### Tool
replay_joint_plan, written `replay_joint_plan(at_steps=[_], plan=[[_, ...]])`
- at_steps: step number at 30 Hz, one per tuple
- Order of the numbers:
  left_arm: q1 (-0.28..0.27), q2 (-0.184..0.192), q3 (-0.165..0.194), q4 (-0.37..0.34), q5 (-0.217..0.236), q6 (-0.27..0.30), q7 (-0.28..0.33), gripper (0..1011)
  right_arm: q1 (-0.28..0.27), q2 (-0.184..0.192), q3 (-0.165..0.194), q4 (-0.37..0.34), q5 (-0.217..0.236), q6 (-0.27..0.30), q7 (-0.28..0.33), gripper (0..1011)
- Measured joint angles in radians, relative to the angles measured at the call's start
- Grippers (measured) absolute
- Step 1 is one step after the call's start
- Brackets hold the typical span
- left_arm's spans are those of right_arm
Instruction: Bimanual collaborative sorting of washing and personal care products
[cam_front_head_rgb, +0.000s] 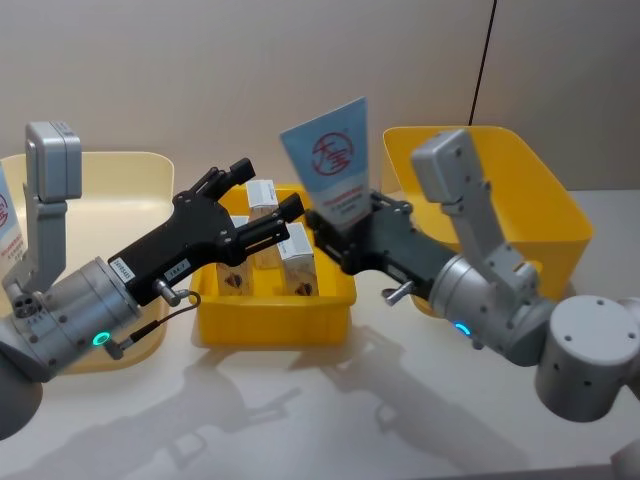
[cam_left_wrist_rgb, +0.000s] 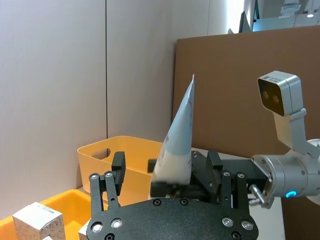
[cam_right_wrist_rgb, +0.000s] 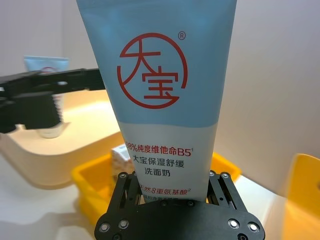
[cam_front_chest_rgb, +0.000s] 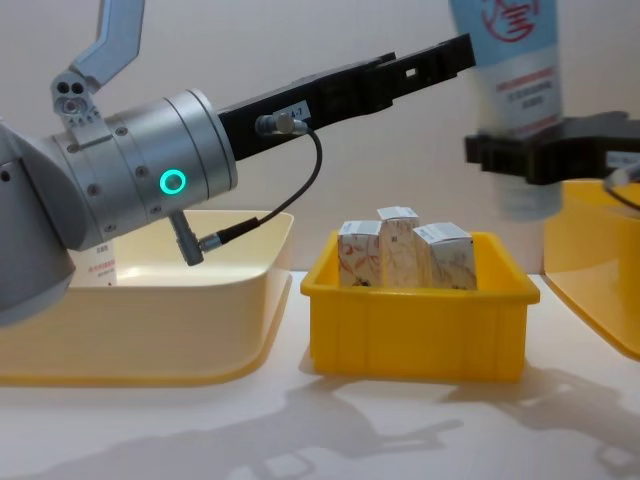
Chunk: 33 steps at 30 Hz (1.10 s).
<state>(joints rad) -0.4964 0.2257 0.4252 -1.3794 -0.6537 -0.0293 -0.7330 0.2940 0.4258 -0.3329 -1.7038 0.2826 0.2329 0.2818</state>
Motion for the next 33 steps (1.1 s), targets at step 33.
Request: replay_joint_plan(at_steps=[33], plan=[[0.000, 0.000, 0.000, 0.000, 0.000, 0.000, 0.000, 1000, -0.014, -0.048, 0.203, 0.086, -0.114, -0.084, -0.298, 530]])
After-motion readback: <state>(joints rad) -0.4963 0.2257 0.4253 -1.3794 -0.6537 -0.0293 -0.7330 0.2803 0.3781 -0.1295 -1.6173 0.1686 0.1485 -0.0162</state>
